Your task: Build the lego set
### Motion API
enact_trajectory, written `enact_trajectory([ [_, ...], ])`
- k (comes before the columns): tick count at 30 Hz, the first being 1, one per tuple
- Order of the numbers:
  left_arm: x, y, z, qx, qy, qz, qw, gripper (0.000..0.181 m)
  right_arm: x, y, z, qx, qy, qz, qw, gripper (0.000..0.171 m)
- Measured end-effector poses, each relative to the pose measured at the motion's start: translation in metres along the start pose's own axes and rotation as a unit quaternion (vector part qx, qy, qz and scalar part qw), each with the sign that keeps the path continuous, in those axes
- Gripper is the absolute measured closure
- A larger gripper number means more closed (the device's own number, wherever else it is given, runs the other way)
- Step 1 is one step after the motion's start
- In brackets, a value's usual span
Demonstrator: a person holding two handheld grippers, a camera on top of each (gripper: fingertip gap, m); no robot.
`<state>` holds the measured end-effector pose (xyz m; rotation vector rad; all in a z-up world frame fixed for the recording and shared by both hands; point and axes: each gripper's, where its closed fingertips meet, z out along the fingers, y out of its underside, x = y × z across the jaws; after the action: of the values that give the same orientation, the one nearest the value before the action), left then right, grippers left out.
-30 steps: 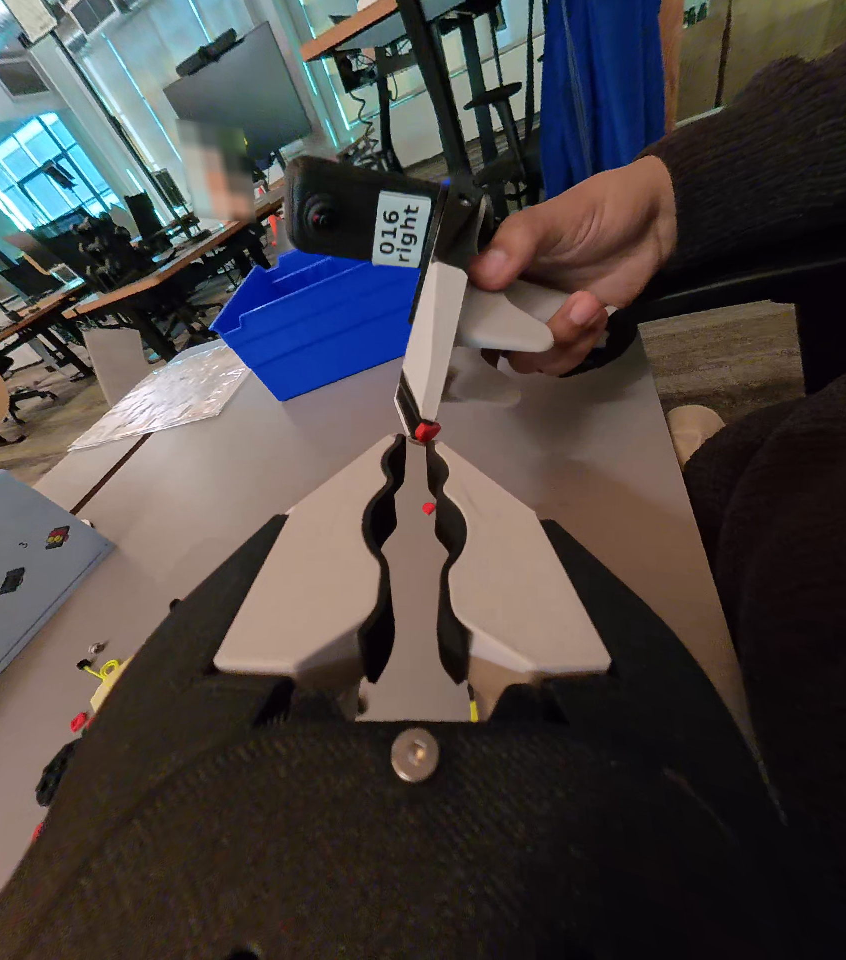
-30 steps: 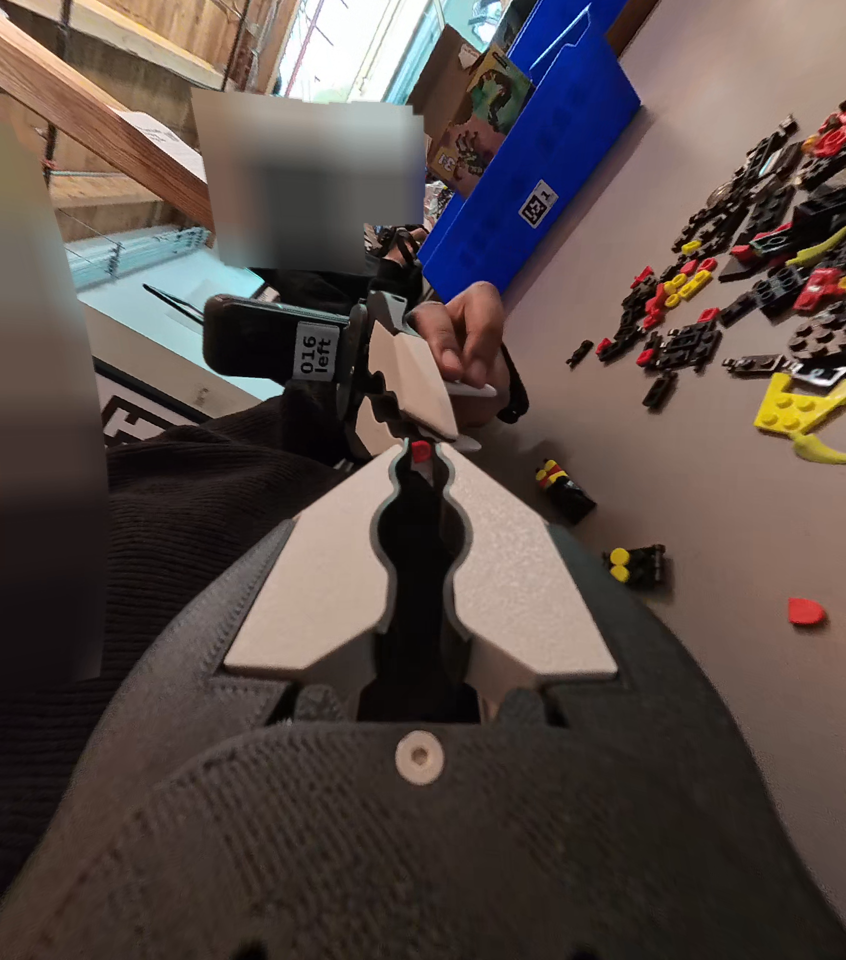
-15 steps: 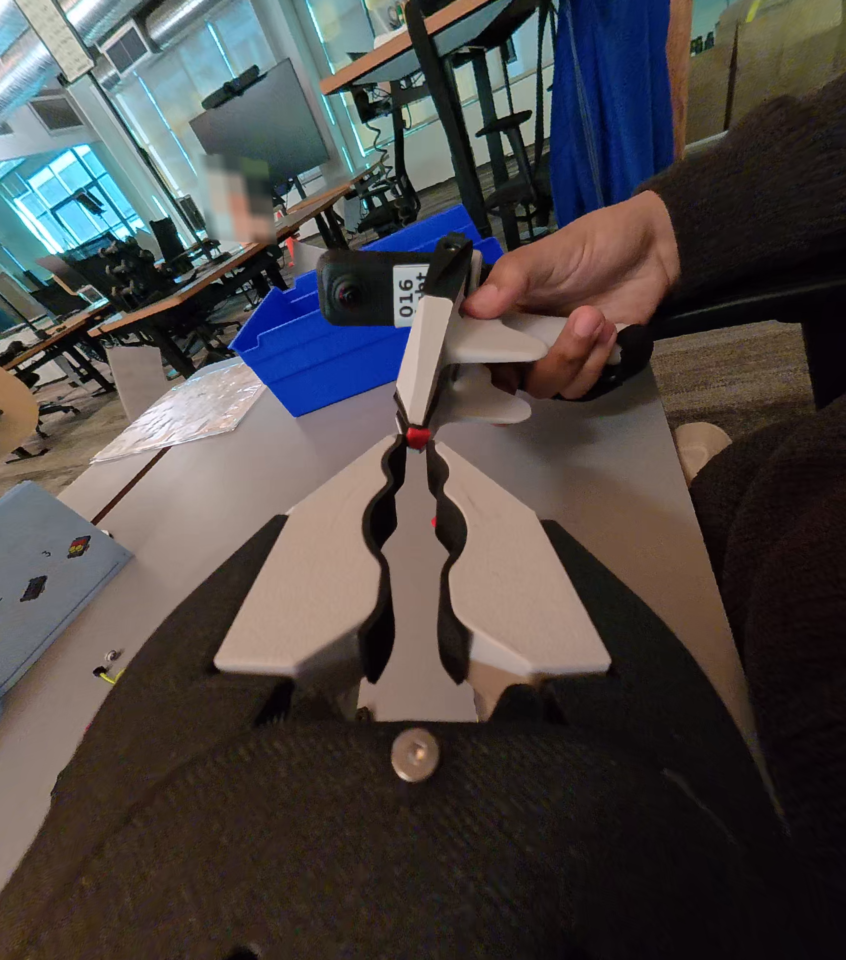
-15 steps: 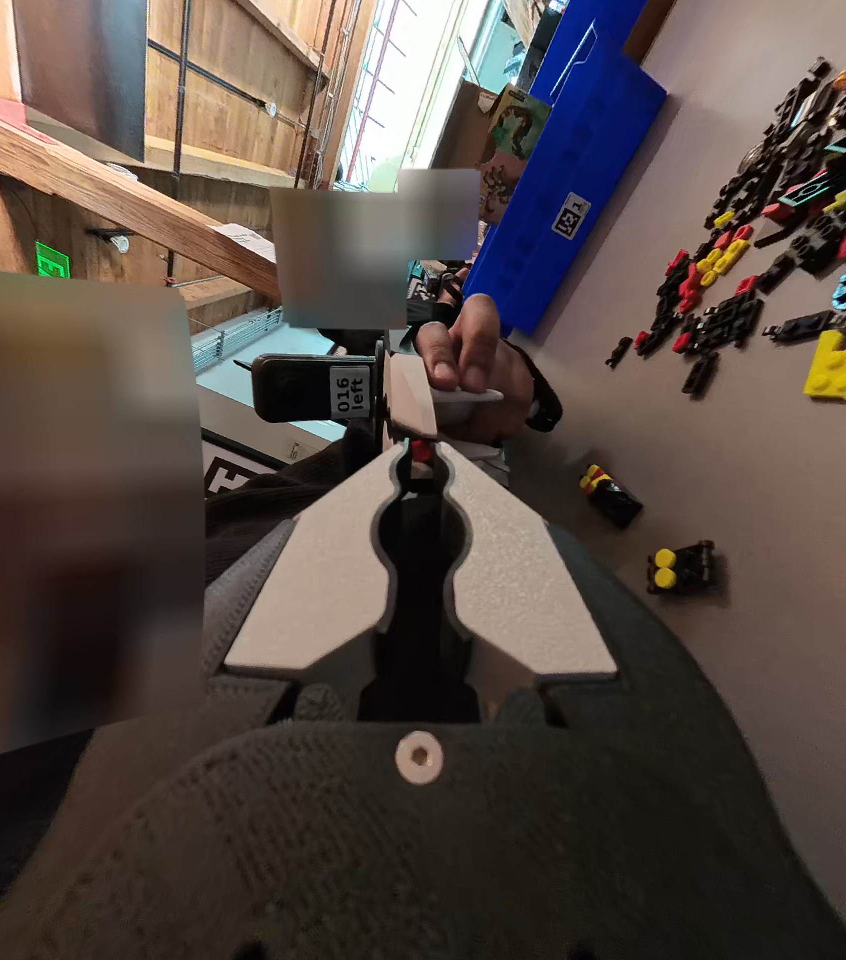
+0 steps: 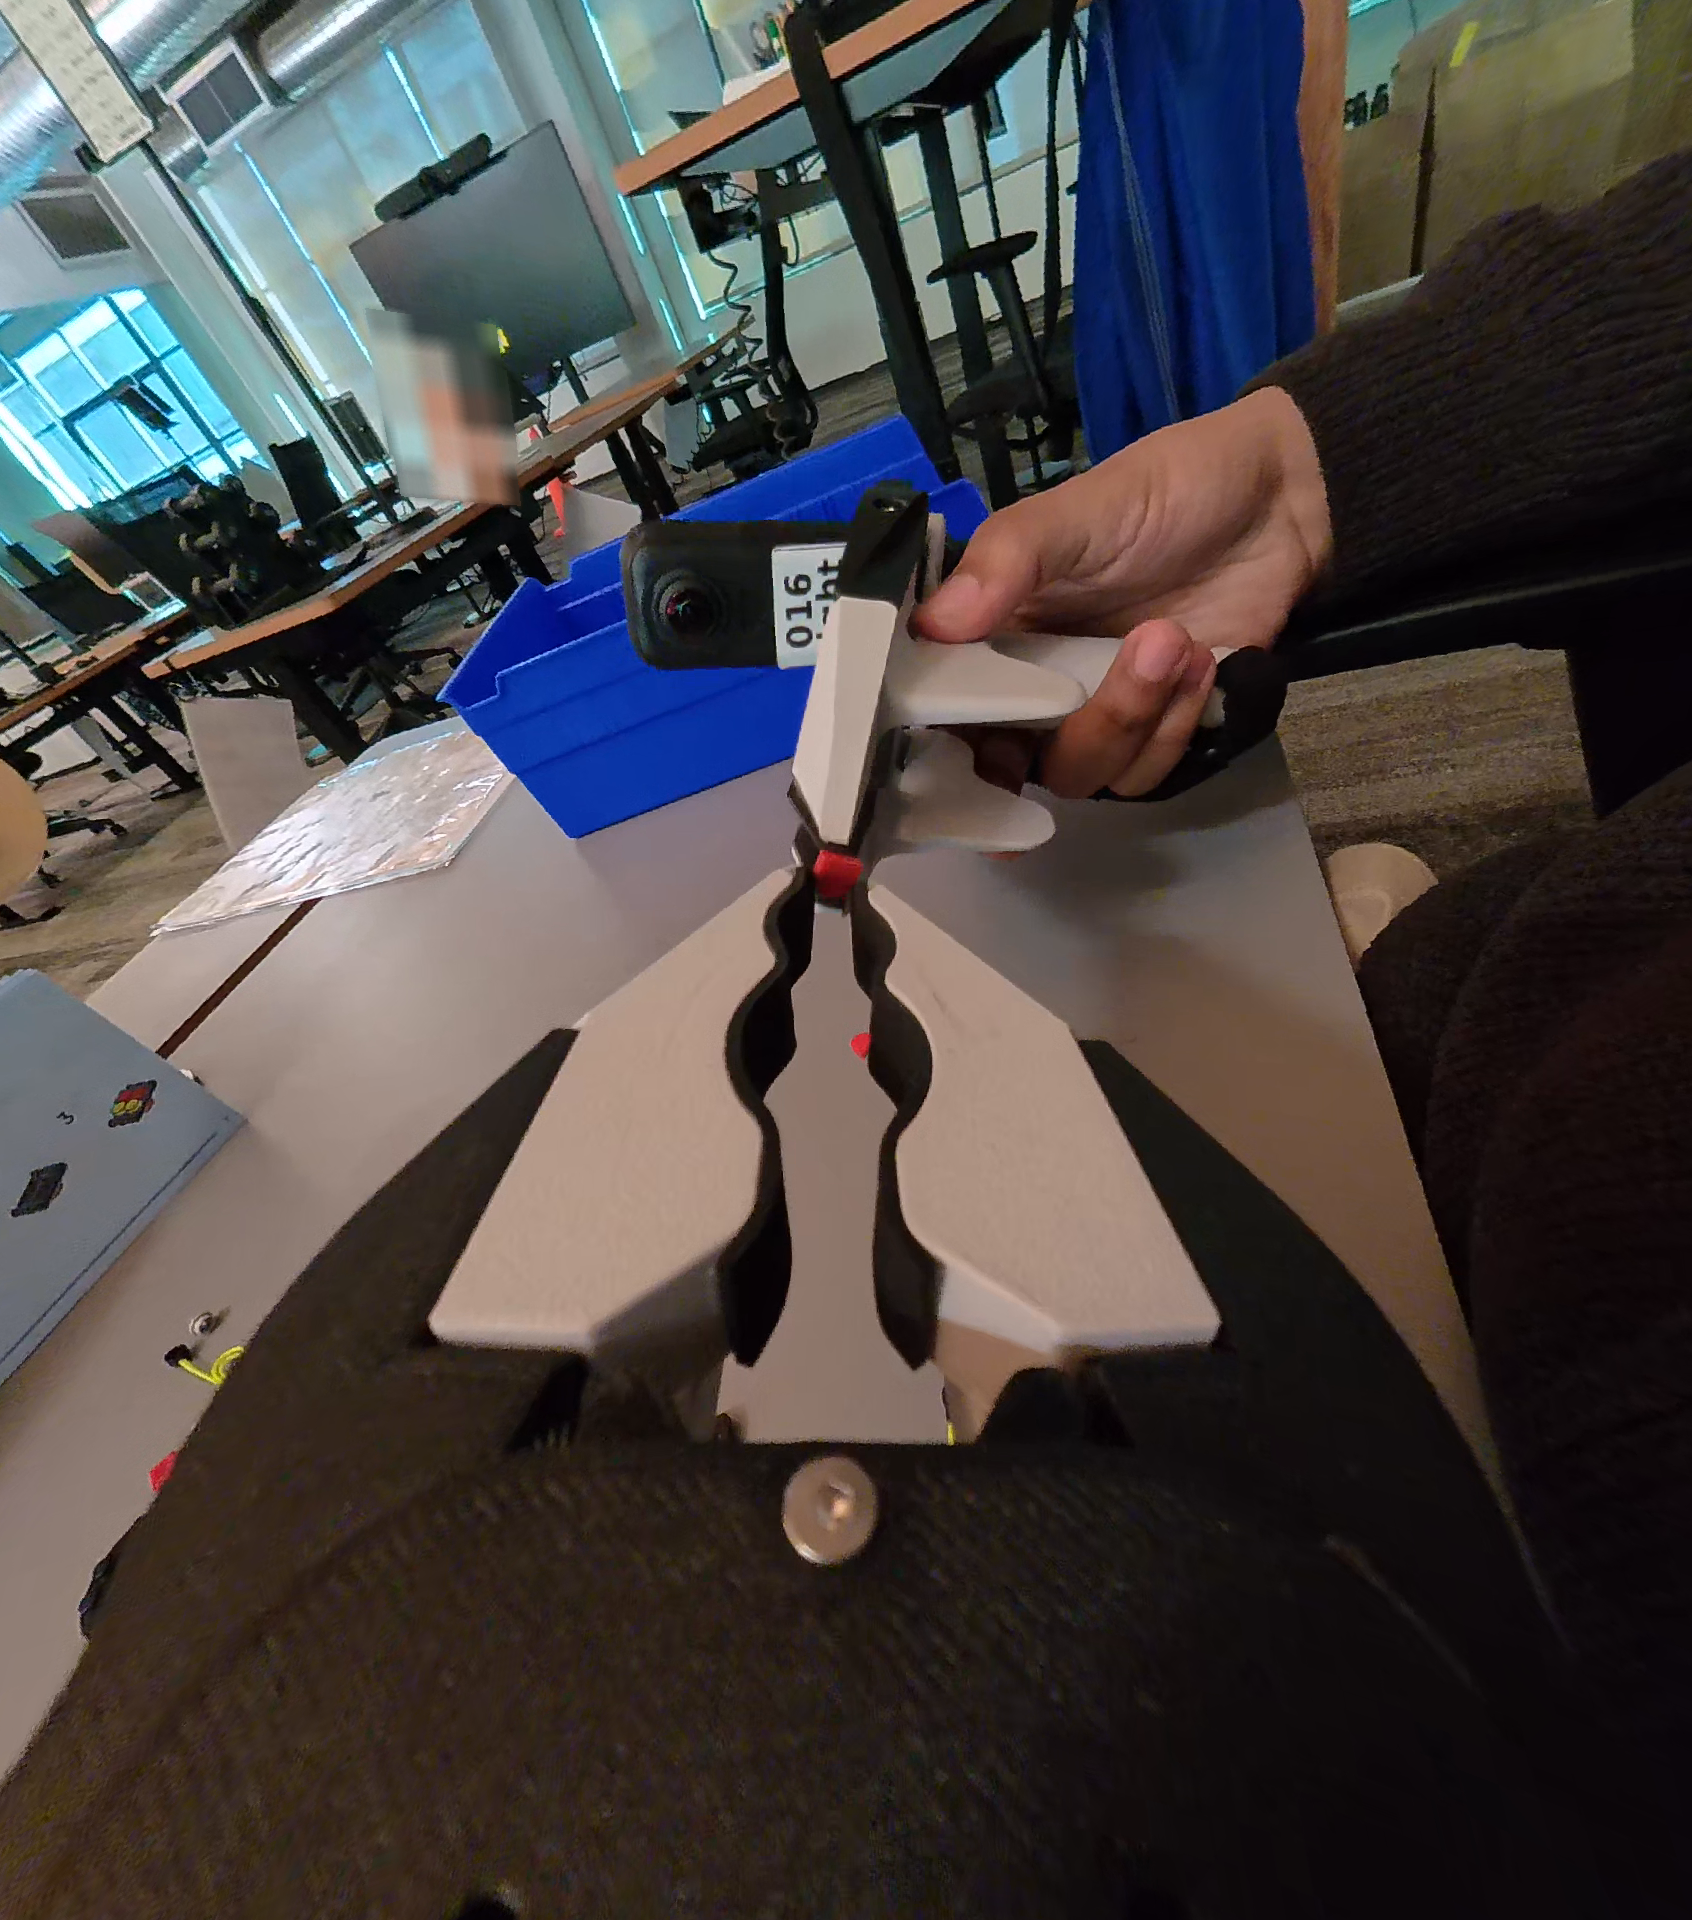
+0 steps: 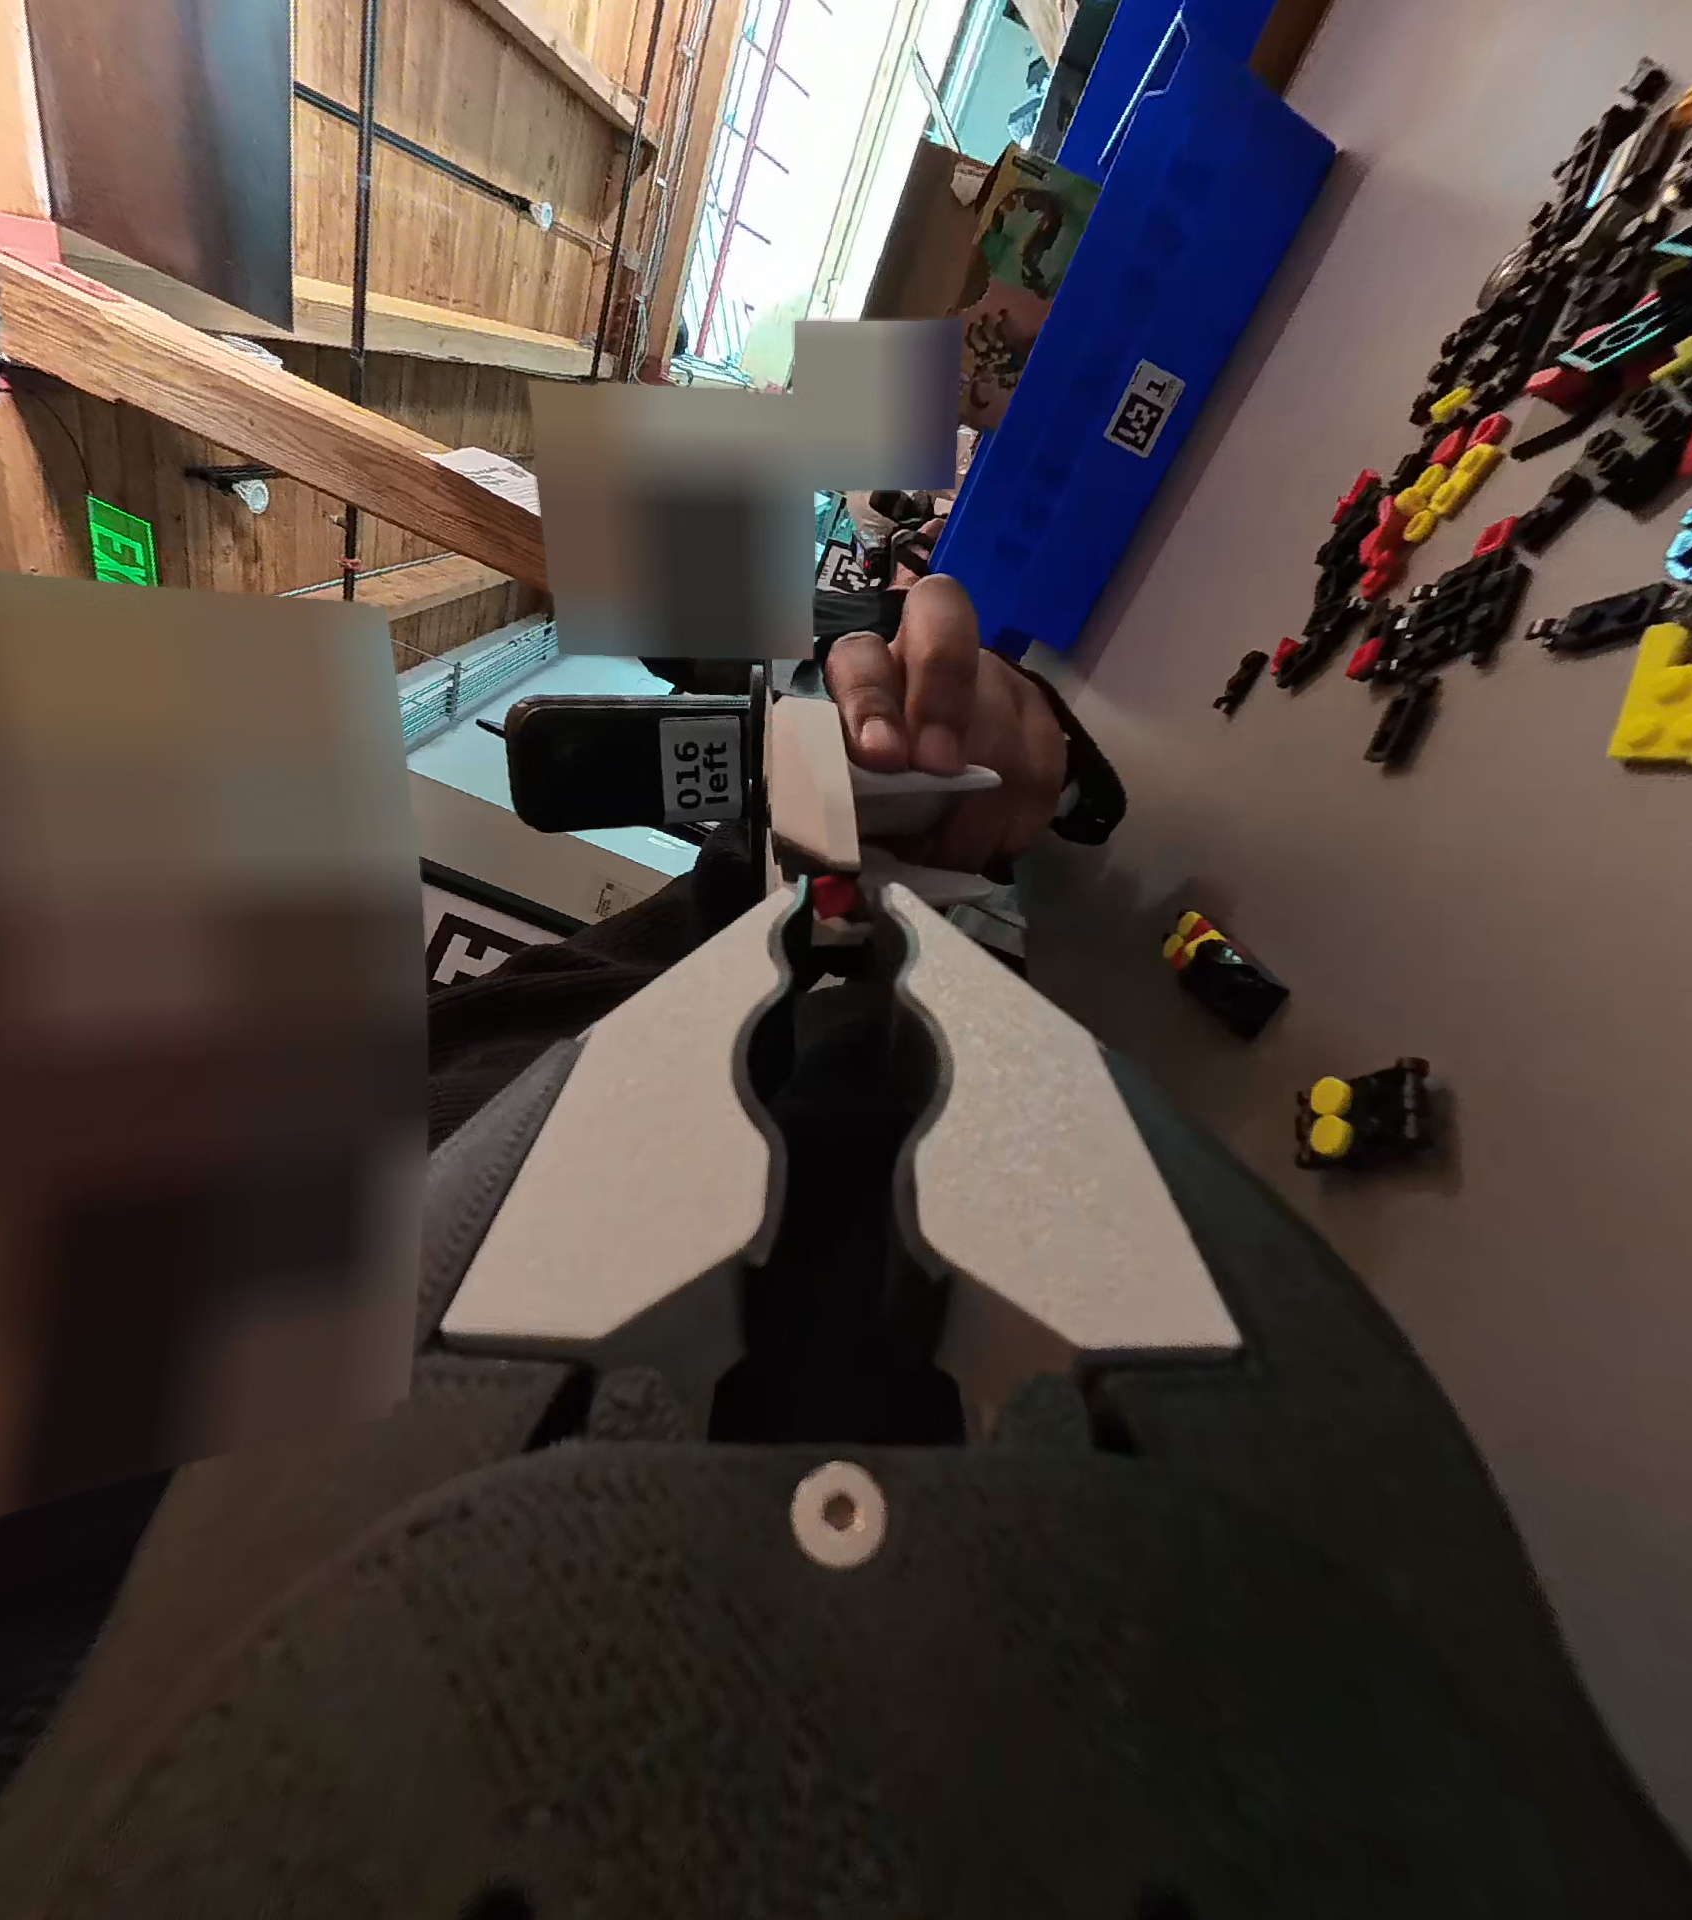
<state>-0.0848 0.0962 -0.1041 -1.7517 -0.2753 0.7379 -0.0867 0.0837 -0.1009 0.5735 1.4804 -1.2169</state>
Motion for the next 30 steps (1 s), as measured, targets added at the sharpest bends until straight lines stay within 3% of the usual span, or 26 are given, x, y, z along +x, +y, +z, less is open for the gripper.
enact_trajectory([
  [1, 0.000, 0.000, 0.000, -0.001, 0.001, -0.001, 1.000, 0.178, 0.001, 0.000, 0.000, 0.000, 0.003, -0.001, 1.000, 0.160],
  [9, -0.006, 0.018, 0.003, -0.051, -0.006, -0.014, 0.999, 0.178, 0.022, -0.001, -0.008, -0.007, 0.084, -0.032, 0.996, 0.157],
  [14, -0.002, 0.077, 0.003, -0.219, 0.025, -0.068, 0.973, 0.177, 0.036, -0.005, -0.018, -0.015, 0.156, -0.084, 0.984, 0.157],
  [17, 0.002, 0.101, -0.001, -0.279, 0.037, -0.084, 0.956, 0.177, 0.038, -0.004, -0.017, -0.023, 0.171, -0.101, 0.980, 0.156],
  [30, 0.005, 0.120, -0.007, -0.336, 0.042, -0.091, 0.936, 0.176, 0.043, 0.002, -0.014, -0.041, 0.182, -0.111, 0.976, 0.155],
])
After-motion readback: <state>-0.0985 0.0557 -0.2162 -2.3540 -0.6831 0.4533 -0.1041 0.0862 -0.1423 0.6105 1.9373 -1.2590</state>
